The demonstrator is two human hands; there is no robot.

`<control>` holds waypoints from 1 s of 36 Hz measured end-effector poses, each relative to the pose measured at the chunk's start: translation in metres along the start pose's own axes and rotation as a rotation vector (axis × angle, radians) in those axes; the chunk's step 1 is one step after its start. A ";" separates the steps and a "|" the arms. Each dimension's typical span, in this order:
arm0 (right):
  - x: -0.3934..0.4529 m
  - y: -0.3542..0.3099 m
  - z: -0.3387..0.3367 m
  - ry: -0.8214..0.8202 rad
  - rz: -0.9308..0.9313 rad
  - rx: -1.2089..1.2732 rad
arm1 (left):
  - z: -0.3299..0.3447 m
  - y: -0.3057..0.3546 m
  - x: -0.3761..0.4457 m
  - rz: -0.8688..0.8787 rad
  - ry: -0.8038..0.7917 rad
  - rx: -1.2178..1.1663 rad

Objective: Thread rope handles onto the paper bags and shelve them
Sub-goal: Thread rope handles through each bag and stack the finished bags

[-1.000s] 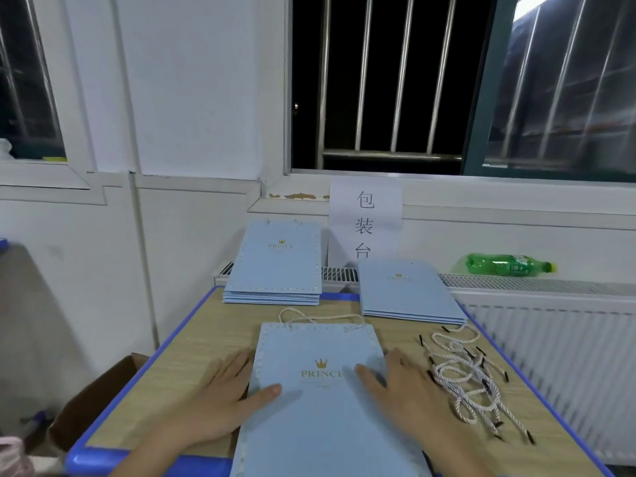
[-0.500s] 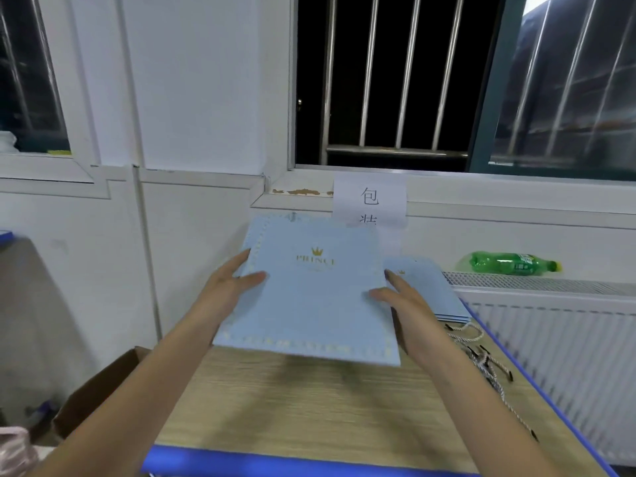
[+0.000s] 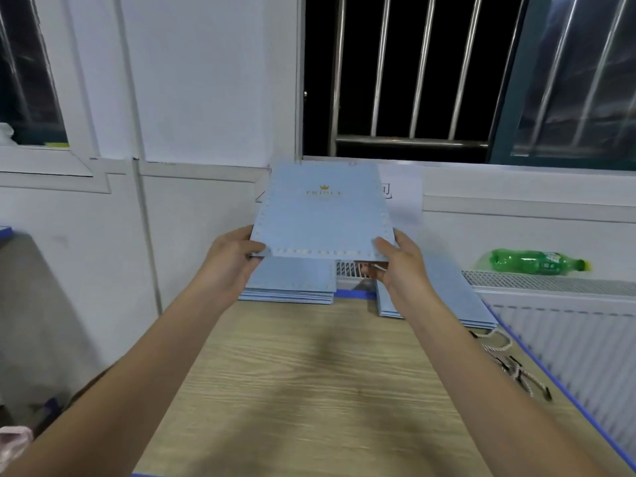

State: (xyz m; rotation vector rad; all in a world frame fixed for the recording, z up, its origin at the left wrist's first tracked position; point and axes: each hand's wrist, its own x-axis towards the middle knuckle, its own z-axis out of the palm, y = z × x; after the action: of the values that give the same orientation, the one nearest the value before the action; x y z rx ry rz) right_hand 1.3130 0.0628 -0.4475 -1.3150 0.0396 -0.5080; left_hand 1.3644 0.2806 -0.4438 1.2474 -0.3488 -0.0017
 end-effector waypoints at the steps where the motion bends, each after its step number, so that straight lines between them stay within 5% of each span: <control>1: 0.008 0.000 0.004 0.006 -0.022 -0.013 | 0.002 0.000 0.006 0.035 0.015 0.013; 6: 0.047 0.021 0.015 0.079 -0.152 -0.322 | 0.008 -0.025 0.050 0.151 0.144 0.272; 11: 0.073 0.075 0.009 0.063 -0.066 -0.716 | -0.006 -0.072 0.082 0.161 0.215 0.616; 17: 0.072 0.111 0.004 -0.050 0.139 -0.665 | -0.028 -0.131 0.097 0.085 0.217 0.871; 26: 0.079 0.125 0.015 -0.073 0.099 -0.550 | -0.045 -0.129 0.103 0.110 0.346 1.139; 36: 0.082 0.141 0.032 -0.074 0.102 -0.530 | -0.064 -0.133 0.101 0.131 0.316 0.949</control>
State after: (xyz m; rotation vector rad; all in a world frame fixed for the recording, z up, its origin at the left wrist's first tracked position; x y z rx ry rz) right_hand 1.4428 0.0835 -0.5486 -1.8388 0.1890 -0.3719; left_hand 1.5019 0.2772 -0.5579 2.1212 -0.1435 0.5196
